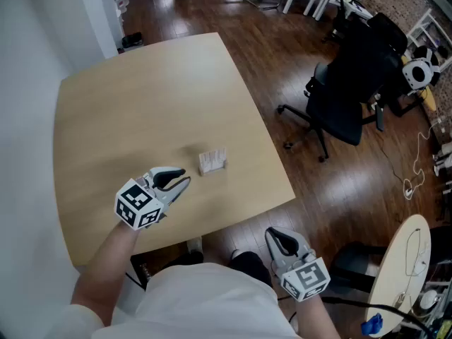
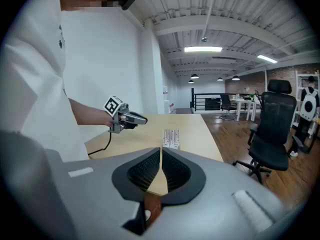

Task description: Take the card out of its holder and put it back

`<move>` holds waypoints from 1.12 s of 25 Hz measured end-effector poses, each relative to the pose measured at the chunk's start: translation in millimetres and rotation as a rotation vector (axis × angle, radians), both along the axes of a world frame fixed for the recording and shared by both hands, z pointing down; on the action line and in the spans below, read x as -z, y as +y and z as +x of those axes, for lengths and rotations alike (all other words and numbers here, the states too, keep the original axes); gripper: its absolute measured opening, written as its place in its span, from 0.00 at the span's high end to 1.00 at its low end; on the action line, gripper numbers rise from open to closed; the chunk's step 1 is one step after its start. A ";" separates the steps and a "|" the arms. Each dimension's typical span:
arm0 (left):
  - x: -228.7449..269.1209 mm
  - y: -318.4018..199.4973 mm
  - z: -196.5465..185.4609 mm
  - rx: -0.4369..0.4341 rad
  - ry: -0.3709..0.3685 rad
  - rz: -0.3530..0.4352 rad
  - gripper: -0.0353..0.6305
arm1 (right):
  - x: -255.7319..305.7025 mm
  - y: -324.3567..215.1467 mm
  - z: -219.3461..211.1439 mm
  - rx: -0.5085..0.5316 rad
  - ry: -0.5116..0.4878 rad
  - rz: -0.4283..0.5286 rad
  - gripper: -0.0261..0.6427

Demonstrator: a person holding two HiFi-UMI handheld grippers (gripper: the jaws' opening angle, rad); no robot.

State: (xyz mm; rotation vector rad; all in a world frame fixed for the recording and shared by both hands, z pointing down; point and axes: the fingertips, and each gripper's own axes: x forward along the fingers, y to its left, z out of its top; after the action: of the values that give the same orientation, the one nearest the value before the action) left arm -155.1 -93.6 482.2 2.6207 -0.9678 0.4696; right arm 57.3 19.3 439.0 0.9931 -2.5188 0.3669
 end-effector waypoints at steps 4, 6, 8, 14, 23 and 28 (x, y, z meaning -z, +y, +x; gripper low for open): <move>-21.9 -41.4 -3.4 -0.023 -0.008 -0.030 0.80 | -1.7 5.6 7.8 -0.037 0.029 -0.031 0.94; -29.2 -57.6 -1.4 -0.035 -0.015 -0.036 0.79 | -1.0 9.4 15.0 -0.060 0.047 -0.042 0.94; -38.2 -71.2 3.2 -0.053 -0.023 -0.050 0.79 | 0.7 11.3 23.9 -0.101 0.058 -0.048 0.94; -66.2 -90.0 17.1 -0.117 -0.045 -0.107 0.78 | -3.1 19.8 33.3 -0.180 0.067 -0.079 0.94; -79.9 -93.6 30.0 -0.148 -0.060 -0.136 0.87 | -10.3 15.0 34.7 -0.193 0.075 -0.110 0.94; -79.1 -94.8 32.7 -0.159 -0.053 -0.137 0.91 | -15.8 9.0 38.9 -0.201 0.079 -0.123 0.94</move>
State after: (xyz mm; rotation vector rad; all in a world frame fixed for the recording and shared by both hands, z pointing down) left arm -122.4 -188.4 561.4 2.5831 -0.7176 0.6231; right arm 96.2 28.3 454.9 1.1910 -2.3027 0.5243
